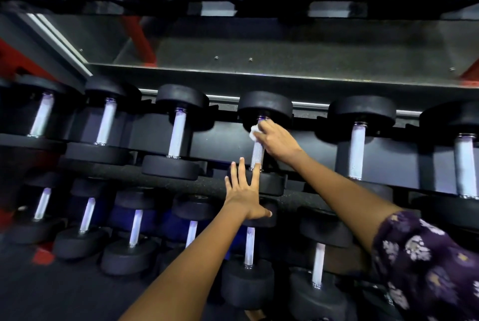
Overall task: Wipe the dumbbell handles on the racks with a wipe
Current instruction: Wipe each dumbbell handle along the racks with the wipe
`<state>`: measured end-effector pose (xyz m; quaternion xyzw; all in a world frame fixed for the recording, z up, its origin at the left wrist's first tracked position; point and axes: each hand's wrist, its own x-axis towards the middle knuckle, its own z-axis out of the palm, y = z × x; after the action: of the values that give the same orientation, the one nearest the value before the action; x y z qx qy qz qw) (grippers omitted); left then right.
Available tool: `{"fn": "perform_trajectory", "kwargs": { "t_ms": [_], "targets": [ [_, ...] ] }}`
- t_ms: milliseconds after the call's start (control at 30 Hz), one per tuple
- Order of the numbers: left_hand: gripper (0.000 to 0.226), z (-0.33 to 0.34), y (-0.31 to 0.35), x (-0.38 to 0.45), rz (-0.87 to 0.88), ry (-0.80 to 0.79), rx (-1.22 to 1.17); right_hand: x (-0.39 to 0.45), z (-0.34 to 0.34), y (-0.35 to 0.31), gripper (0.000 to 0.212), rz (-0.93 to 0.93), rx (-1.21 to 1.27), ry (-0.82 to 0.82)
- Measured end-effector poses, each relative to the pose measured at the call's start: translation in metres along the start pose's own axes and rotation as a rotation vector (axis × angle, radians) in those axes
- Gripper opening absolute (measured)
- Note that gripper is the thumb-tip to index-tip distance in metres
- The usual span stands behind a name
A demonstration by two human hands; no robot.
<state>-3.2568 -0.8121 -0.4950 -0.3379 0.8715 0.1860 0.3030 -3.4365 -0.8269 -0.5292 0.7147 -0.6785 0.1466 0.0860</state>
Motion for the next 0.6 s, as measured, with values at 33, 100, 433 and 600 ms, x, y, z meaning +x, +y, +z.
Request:
{"fn": "perform_trajectory", "kwargs": {
  "t_ms": [33,100,433,600],
  "targets": [
    [0.125,-0.001,0.000,0.000,-0.006,-0.011,0.002,0.007,0.000,0.000,0.010,0.092,0.026,0.015],
    [0.126,-0.002,0.000,0.001,-0.013,-0.024,0.002,0.013,0.002,-0.006,0.016,0.308,0.119,0.019],
    [0.127,-0.007,0.003,0.000,-0.031,-0.062,0.024,0.019,-0.002,-0.014,0.016,0.894,0.577,0.149],
    [0.128,-0.009,0.004,-0.003,-0.038,-0.082,0.024,-0.002,0.004,-0.033,0.012,0.914,0.592,0.031]
  ]
}}
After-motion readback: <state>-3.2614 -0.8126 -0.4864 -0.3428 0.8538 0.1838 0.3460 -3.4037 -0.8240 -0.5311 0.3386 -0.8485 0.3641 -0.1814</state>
